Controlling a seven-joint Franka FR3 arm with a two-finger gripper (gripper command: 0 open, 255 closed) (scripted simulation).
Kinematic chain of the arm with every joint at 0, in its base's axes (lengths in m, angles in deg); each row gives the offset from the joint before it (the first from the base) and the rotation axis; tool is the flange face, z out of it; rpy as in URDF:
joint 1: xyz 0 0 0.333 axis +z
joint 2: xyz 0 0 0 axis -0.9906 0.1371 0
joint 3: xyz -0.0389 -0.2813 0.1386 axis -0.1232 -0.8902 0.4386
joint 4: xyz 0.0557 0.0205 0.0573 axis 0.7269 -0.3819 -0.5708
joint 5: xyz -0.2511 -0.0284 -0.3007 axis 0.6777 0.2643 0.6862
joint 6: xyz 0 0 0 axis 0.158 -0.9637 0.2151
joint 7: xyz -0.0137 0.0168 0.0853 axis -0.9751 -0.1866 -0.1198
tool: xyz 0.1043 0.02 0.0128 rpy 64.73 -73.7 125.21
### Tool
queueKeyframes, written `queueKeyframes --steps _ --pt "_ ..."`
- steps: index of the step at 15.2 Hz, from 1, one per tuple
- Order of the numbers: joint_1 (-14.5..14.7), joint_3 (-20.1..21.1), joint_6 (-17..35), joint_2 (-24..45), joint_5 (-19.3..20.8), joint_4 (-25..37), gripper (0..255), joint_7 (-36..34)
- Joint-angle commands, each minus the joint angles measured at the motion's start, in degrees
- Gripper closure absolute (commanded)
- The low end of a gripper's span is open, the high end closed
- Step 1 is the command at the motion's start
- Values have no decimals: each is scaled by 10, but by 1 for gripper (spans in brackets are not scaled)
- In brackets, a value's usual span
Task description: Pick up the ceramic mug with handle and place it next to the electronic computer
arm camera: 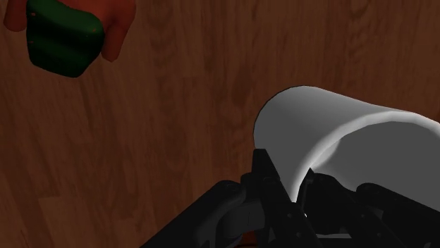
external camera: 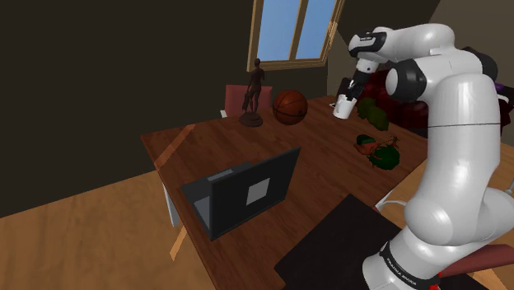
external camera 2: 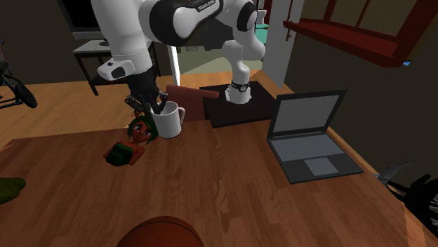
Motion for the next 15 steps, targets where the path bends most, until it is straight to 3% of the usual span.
queueKeyframes --steps 1,15 --pt "-3 0 -17 1 0 19 255 -3" --pt "-41 4 -146 31 -8 183 255 -21"
